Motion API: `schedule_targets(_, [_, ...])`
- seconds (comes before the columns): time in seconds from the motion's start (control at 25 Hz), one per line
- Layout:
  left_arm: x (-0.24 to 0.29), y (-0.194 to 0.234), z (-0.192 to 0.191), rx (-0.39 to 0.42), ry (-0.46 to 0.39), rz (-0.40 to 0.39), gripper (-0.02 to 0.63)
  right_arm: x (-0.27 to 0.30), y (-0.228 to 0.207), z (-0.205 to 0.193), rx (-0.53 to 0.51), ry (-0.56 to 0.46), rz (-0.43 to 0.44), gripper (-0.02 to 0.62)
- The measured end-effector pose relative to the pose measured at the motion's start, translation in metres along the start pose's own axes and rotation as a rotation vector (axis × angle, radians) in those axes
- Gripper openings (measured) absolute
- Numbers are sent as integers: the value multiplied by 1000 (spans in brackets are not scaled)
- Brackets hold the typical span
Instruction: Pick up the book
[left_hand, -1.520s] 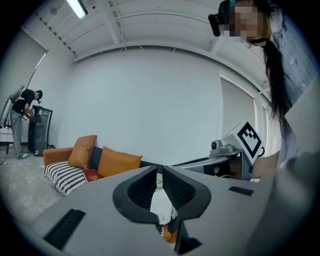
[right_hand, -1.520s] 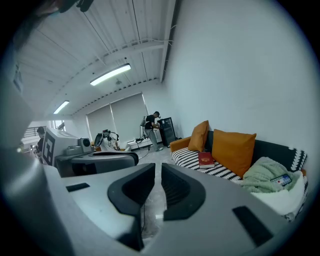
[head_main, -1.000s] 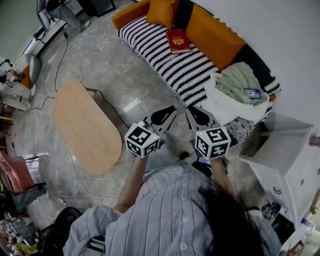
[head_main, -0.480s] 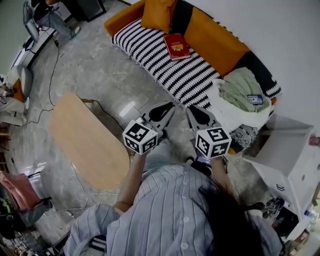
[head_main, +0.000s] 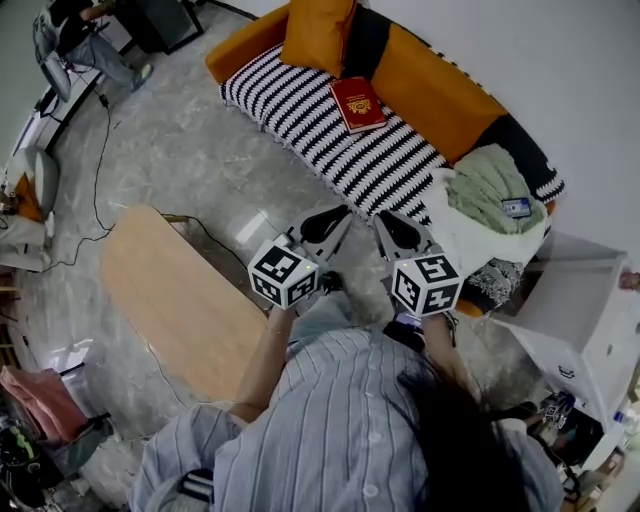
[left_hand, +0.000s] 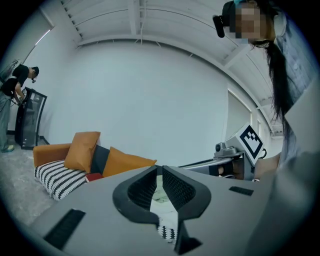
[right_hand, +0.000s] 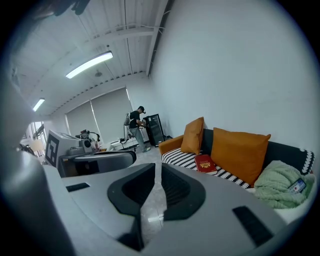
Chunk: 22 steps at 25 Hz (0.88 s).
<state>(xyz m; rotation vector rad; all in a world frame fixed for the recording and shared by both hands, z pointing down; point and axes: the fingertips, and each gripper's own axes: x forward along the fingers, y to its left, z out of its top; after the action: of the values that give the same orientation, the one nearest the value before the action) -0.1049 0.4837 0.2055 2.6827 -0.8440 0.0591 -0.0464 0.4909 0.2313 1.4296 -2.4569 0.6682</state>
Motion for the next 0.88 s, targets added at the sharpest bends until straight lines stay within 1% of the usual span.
schedule_targets(0.4, [-2, 31, -2, -15, 14, -10, 26, 28, -1, 9, 6, 7, -22, 49])
schedule_targets(0.6, [13, 35, -5, -21, 35, -28, 26, 28, -14, 9, 29, 9, -51, 49])
schedule_targets(0.76, [29, 37, -10, -28, 55, -38, 26, 37, -28, 10, 37, 14, -43, 49])
schedule_targets(0.88, [41, 49, -9, -27, 62, -32, 27, 55, -40, 17, 41, 14, -30, 49])
